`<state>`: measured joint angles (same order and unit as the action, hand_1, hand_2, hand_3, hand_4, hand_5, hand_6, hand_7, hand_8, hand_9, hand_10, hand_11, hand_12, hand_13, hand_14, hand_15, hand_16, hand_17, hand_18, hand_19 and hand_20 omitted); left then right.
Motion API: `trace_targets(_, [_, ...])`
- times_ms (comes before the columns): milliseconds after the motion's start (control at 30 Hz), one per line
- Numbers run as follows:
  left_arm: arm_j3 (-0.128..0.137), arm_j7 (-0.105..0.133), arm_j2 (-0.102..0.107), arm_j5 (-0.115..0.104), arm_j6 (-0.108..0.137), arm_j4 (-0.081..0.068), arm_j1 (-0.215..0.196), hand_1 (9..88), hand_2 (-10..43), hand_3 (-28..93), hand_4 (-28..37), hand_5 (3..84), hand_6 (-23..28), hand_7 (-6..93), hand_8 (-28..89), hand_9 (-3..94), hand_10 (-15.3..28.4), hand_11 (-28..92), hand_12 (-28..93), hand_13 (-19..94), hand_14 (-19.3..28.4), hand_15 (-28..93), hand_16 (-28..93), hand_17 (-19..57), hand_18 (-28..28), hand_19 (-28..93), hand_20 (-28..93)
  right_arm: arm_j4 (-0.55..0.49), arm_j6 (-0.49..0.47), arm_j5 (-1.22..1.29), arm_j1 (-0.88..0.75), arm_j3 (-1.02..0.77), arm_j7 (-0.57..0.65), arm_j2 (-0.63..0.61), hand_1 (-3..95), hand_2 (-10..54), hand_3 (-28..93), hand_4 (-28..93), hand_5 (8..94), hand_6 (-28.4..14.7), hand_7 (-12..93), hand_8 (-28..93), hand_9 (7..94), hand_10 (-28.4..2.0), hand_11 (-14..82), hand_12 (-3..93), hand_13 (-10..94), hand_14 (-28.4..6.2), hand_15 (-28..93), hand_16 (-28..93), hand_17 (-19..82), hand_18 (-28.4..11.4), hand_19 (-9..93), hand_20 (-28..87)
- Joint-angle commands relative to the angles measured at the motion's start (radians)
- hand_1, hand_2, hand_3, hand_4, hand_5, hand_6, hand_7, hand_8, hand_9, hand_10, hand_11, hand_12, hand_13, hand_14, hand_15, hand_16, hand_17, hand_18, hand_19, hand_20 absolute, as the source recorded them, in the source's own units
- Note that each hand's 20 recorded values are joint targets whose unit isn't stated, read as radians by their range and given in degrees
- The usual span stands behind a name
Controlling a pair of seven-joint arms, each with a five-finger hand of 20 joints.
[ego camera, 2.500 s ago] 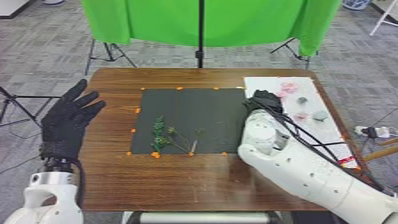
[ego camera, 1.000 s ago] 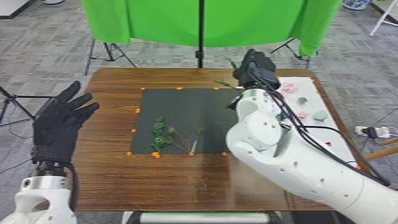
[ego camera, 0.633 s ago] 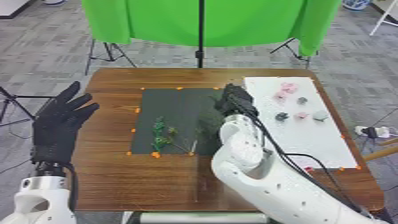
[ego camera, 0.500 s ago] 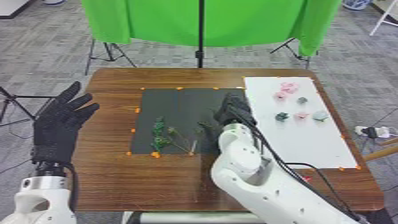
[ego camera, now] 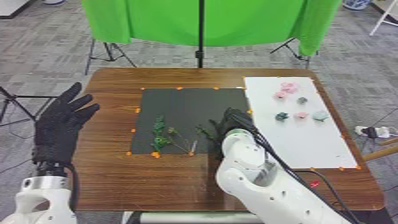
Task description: Arrange flowers
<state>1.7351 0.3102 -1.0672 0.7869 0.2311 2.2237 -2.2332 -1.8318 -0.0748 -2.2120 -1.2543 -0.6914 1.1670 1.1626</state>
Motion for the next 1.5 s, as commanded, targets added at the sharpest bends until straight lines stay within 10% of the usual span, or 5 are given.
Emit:
trace_targets(33, [-0.002,-0.026,-0.022,0.013,-0.017,-0.002,-0.005,21.7,6.7,78,-28.3,35.7,6.7,13.5,-10,32.4,17.6,25,11,23,24.4,52,-7,-9.8,25.6,53,14,0.018,-0.007,-0.022,-0.027,0.005,0.021,0.015,49.7,-9.5,72,-23,93.5,-2.2,20,9,84.3,-13.9,58.3,22.3,83,-11.0,77,17,53,-22.8,93,55])
trace_targets(767, [0.021,-0.034,-0.029,0.008,-0.014,-0.004,-0.024,22.0,6.6,79,-28.3,35.8,6.8,13.4,-10,32.4,17.7,25,11,23,24.3,52,-7,-9.8,25.5,53,13,-0.079,0.113,-0.122,0.025,-0.033,0.003,-0.114,36.5,-8.4,75,-22,93.1,-1.6,20,-12,83.0,-15.3,56.8,22.1,82,-12.2,77,17,51,-24.2,93,55])
trace_targets(1133, [0.007,0.001,-0.018,-0.010,0.005,-0.010,-0.023,20.5,7.0,78,-28.3,35.6,6.6,13.5,-10,32.3,17.6,25,11,23,24.4,52,-7,-9.8,25.5,53,14,-0.052,0.202,-0.061,0.101,-0.080,0.017,-0.263,35.4,-7.3,76,-22,76.0,-4.1,16,-11,75.4,-17.8,50.6,19.5,74,-13.7,75,15,43,-23.9,93,45])
trace_targets(1500, [0.001,-0.005,-0.006,-0.014,0.007,-0.015,0.000,20.0,7.3,77,-28.3,35.4,6.3,13.5,-10,32.1,17.6,25,11,23,24.3,52,-7,-9.9,25.5,53,14,-0.044,0.060,0.062,0.030,-0.189,-0.005,-0.330,36.8,-9.0,79,-23,60.3,-1.8,13,-12,65.6,-19.7,43.4,16.7,64,-15.5,74,12,35,-23.9,93,31])
